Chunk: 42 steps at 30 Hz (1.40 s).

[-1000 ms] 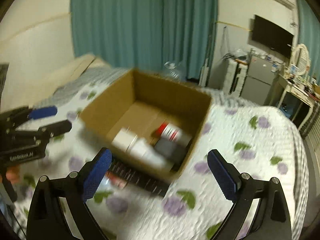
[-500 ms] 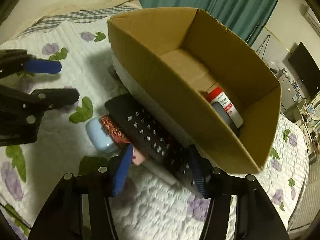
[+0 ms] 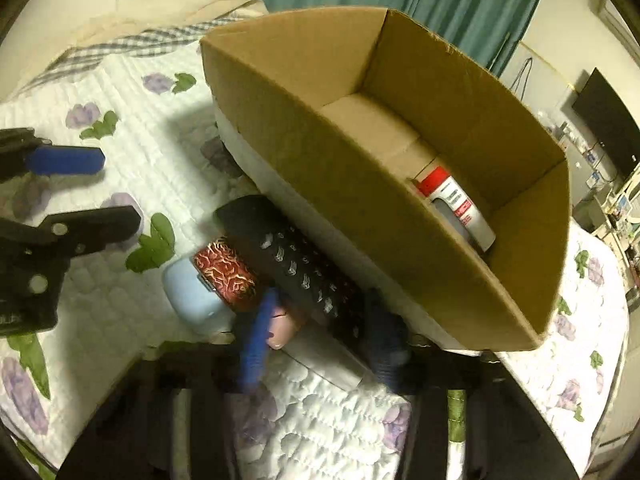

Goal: Organize rigid objects
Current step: 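Grasp the black TV remote lengthwise with the right gripper, then grasp the light-blue earbud case with the left gripper while the right holds the remote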

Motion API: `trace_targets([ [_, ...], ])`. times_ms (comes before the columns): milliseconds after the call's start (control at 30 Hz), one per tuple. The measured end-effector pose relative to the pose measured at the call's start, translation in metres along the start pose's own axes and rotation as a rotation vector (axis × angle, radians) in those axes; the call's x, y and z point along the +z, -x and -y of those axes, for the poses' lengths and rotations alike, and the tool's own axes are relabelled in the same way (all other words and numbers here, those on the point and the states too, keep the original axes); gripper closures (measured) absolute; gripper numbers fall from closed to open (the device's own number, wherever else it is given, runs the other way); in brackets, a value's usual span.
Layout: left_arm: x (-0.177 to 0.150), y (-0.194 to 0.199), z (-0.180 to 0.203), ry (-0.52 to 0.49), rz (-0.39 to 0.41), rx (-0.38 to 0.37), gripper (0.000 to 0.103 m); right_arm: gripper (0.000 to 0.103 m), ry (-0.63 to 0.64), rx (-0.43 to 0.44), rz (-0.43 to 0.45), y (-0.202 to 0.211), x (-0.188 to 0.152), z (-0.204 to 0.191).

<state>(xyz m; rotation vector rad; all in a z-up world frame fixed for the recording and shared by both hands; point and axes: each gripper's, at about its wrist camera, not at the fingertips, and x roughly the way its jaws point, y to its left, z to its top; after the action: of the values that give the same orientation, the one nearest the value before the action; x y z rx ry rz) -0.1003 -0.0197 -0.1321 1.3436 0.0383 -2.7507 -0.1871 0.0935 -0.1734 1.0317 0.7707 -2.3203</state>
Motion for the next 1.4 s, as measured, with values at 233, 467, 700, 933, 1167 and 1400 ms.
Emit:
trace_targets([
  [233, 0.000, 0.002, 0.004, -0.010, 0.003, -0.009, 0.038, 0.088, -0.086, 0.086, -0.009, 0.050, -0.016, 0.012],
  [467, -0.001, 0.003, 0.011, -0.019, 0.003, -0.027, 0.038, 0.088, -0.140, 0.126, -0.083, 0.056, -0.032, 0.026],
  [700, -0.002, 0.001, 0.013, -0.026, -0.005, -0.022, 0.038, 0.083, -0.153, 0.156, -0.086, 0.027, -0.030, 0.015],
  [933, -0.004, 0.000, 0.019, -0.045, -0.010, -0.020, 0.038, 0.058, -0.165, 0.118, -0.080, 0.016, -0.026, 0.011],
  [1167, -0.003, 0.000, 0.030, -0.072, -0.015, -0.034, 0.038, 0.066, -0.241, 0.123, -0.102, 0.007, -0.037, 0.029],
  [1400, 0.003, -0.002, 0.055, -0.116, -0.015, -0.125, 0.038, 0.083, -0.300, 0.100, -0.026, 0.046, -0.044, 0.046],
])
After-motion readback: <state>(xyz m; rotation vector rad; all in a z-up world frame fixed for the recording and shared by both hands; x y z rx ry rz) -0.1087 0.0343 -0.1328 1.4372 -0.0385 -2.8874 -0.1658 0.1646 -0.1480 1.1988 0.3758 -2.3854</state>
